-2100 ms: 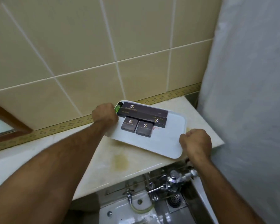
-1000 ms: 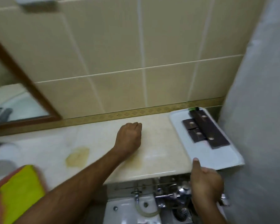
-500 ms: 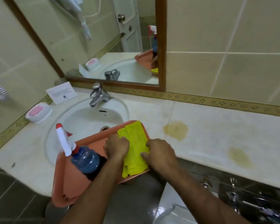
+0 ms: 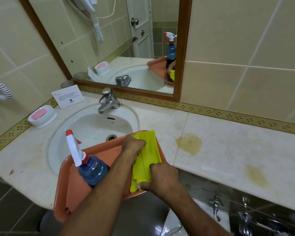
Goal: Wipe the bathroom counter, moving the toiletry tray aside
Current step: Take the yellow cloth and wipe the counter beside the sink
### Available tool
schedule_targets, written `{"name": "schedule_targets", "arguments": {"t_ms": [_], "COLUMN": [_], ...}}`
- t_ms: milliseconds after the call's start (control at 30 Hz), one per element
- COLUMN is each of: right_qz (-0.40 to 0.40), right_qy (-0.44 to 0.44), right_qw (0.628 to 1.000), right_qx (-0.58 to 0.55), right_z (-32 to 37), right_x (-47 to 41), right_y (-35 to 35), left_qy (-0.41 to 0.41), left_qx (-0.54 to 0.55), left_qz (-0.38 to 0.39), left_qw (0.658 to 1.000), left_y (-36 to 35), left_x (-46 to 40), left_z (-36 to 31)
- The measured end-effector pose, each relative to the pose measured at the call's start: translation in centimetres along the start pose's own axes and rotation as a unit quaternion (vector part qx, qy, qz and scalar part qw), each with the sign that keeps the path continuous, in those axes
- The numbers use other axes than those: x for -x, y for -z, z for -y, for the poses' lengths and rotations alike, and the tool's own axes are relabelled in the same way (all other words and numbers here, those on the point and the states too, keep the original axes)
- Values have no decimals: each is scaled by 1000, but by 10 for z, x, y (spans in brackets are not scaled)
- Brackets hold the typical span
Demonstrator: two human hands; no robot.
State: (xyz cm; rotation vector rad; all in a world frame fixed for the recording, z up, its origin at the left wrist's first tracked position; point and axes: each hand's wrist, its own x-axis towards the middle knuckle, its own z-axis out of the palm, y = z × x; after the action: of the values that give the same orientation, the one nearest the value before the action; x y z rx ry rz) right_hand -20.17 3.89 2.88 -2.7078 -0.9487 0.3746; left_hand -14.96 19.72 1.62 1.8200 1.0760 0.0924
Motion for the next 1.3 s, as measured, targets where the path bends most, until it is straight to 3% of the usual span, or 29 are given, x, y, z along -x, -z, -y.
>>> {"name": "schedule_targets", "arguments": {"t_ms": [100,200,433,567,700,767,833,900,933,1000,1033,1067,1133,1200,1233,1300], "right_qz": [-6,-11,-85,-267,-465,-525,-504,-425,-349,-114,-22,19,-61,-211,-236,-154], "right_qy": [17,28,-57,-21,-36,-25,8,19,13,-3,-3,-4,-20,-25,-26,-33], "right_qw": [1000,1000,981,956,884,847,858,899,931,990,998,999,997,974,969,987], "right_qx": [1,-10,-168,-117,6,82,97,106,105,78,64,46,-34,-81,-75,-30], "right_z": [-1,-2,-7,-19,-49,-75,-99,-107,-108,-107,-108,-109,-112,-118,-121,-122], "right_x": [6,11,25,35,30,23,19,18,16,13,13,13,8,-11,-21,-43], "right_y": [2,5,3,18,48,58,62,62,61,58,53,49,46,43,42,31], "left_qy": [7,41,-131,-178,-124,-101,-116,-171,-206,-274,-300,-321,-355,-364,-364,-357], "left_qx": [0,73,75,137,259,285,253,135,35,-191,-270,-323,-383,-408,-411,-410], "left_qz": [-17,8,1,52,127,146,148,143,145,143,132,114,78,45,28,7], "left_qw": [1000,996,989,973,949,942,949,965,967,932,905,883,849,836,835,839], "left_y": [3,8,21,5,-18,-32,-52,-69,-77,-84,-85,-84,-81,-73,-70,-66], "left_x": [6,10,68,104,108,96,77,57,46,26,18,11,0,0,5,16], "left_z": [-3,-9,-64,-124,-171,-181,-178,-159,-146,-118,-104,-90,-68,-48,-39,-22]}}
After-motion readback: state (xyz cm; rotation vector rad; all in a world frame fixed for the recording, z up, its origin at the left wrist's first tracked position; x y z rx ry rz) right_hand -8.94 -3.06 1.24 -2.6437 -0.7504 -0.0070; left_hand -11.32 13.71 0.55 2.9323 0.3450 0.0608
